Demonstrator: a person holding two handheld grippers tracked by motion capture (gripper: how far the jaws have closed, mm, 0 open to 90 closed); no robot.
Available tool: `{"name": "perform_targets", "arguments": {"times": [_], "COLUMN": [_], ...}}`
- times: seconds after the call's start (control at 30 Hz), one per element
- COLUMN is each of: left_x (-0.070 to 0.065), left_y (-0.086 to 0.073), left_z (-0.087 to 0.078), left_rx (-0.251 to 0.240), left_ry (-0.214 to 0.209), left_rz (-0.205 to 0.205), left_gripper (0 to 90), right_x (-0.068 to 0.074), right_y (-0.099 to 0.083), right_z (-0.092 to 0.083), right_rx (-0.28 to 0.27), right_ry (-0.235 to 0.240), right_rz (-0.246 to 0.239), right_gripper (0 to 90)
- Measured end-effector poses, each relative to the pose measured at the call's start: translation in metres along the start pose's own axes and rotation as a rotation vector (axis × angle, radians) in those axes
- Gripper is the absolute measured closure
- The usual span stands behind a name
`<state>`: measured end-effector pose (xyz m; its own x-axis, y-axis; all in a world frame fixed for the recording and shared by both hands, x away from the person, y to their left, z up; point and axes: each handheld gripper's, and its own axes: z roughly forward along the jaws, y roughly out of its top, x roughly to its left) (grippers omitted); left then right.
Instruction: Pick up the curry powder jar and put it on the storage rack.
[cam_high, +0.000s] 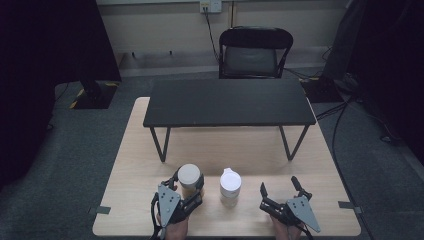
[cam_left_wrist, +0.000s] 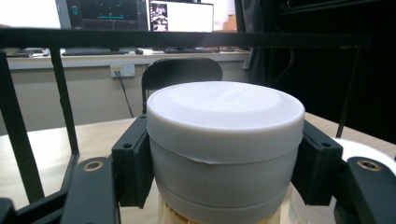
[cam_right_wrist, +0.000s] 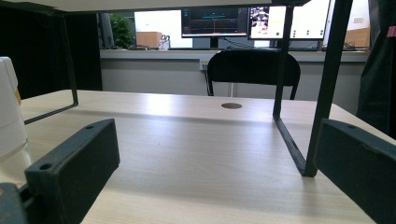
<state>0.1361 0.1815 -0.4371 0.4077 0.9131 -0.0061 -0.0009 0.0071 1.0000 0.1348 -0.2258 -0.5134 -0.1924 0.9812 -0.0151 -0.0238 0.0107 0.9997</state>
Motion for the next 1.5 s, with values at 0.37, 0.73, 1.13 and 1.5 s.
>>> {"name": "perform_targets", "arguments": {"times": [0.37, 0.73, 1.13, 1.5], "left_x": [0.004, 0.009, 0.031, 0.040], "left_y": [0.015, 0.033, 0.047, 0.062], "left_z": [0.006, 0.013, 0.018, 0.029], "left_rx": [-0.008, -0.025, -0.031, -0.031], "left_ry": [-0.017, -0.058, -0.115, -0.152], "left_rz": [0.008, 0.021, 0.004, 0.018], "left_gripper": [34.2, 34.3, 34.3, 34.3], "right_x": [0.000, 0.001, 0.001, 0.001], "right_y": [0.000, 0.000, -0.001, -0.001], "right_z": [0.000, 0.000, 0.000, 0.000], "right_rx": [0.001, -0.002, -0.004, -0.004], "right_ry": [-0.001, -0.005, -0.006, -0.005], "right_rz": [0.001, 0.000, -0.002, 0.000], "right_gripper": [0.0, 0.0, 0.0, 0.0]}}
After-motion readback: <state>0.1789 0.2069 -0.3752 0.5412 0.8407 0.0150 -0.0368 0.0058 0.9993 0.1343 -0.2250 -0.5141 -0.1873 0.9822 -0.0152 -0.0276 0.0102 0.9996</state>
